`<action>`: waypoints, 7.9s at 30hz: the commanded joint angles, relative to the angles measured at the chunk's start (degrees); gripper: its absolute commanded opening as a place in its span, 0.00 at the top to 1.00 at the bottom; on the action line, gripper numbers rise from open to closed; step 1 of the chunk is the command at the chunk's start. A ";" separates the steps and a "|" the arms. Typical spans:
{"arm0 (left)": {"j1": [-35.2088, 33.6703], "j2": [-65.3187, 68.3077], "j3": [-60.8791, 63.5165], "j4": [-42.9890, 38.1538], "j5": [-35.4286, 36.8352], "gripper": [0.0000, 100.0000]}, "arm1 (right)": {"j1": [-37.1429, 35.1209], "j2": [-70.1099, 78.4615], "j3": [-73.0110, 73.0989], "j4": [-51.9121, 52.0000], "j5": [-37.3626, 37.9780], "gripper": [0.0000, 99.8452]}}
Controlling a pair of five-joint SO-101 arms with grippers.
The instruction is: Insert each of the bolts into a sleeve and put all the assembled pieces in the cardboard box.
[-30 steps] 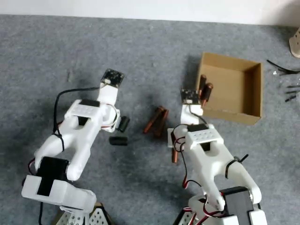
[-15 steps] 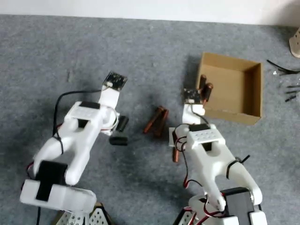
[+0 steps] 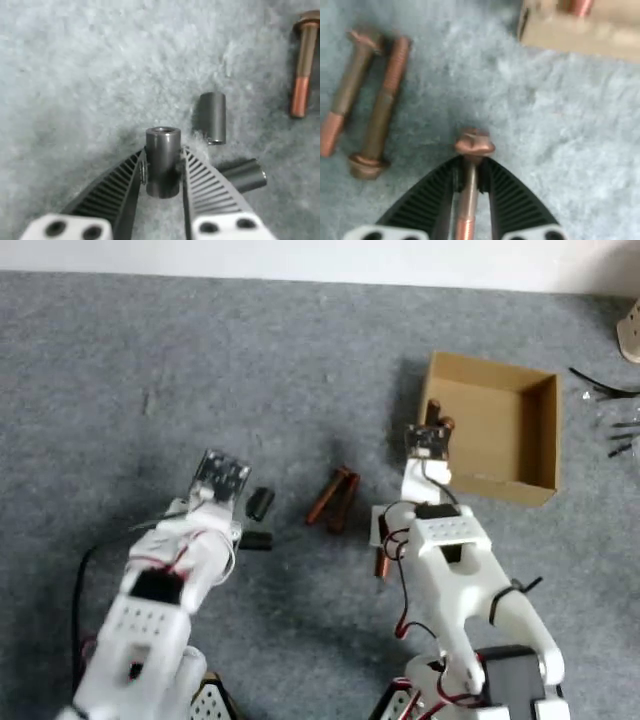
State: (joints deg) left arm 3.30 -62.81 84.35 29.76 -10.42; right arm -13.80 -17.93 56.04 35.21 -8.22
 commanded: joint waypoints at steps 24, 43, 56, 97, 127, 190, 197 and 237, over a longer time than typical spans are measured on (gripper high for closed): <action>18.51 -41.63 12.79 5.63 6.42 0.99 | -14.37 -63.96 21.14 -16.40 -3.34 1.00; 27.56 -41.63 12.79 5.71 6.42 0.99 | -16.13 -79.60 24.92 -11.03 -7.65 1.00; 35.03 -41.54 12.79 6.77 6.42 0.99 | -17.45 -86.73 28.62 -10.51 -11.16 1.00; 31.08 -41.63 5.05 13.89 6.77 0.99 | -17.19 -86.73 30.37 -9.54 -10.73 1.00; 25.80 -41.63 8.31 -1.76 6.68 0.99 | -19.56 -86.73 34.51 -9.54 -10.73 1.00; 33.71 82.95 -97.36 0.26 -3.16 0.99 | 23.96 -86.81 42.68 2.59 -1.05 0.76; 34.68 116.35 -138.07 12.92 -3.25 0.99 | 24.13 -86.81 42.68 2.33 -1.05 0.76; 30.37 92.35 -179.21 71.12 -3.43 0.83 | 23.96 -86.81 42.77 -1.54 -0.79 0.76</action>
State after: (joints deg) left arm 35.82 37.32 -92.97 100.53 -13.67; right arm 9.67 -104.26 95.69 35.30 -9.71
